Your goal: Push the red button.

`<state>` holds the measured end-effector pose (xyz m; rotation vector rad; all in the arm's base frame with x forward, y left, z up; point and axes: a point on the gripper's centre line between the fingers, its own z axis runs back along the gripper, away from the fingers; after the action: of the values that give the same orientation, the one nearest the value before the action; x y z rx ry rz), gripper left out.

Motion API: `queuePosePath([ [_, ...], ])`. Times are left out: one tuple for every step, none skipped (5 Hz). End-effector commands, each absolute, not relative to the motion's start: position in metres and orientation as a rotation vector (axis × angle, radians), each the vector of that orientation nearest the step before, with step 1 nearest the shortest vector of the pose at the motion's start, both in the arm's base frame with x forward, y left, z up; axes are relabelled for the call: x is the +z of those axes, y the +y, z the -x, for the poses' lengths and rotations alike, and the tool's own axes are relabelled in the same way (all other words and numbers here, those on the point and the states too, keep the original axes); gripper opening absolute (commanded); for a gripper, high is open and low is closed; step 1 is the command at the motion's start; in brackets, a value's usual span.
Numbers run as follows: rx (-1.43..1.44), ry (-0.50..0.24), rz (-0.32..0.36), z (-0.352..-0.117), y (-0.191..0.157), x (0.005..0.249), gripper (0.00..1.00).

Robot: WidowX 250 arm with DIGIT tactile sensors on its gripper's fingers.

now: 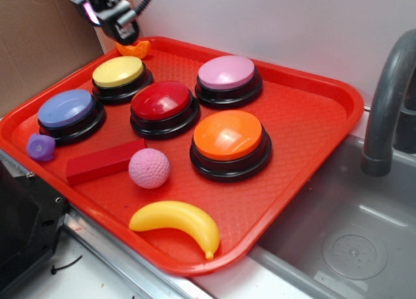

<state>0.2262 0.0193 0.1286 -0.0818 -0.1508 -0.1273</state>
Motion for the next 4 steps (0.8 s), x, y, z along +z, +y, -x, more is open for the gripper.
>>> queuePosePath([
  [-0.113,-0.067,-0.003,-0.260,0.006,0.092,1.00],
  [-0.140,-0.027,0.013,-0.259,-0.003,0.071,1.00],
  [-0.166,-0.008,0.004,-0.254,-0.014,0.062,1.00],
  [-0.160,0.019,-0.006,-0.253,-0.012,0.055,1.00],
])
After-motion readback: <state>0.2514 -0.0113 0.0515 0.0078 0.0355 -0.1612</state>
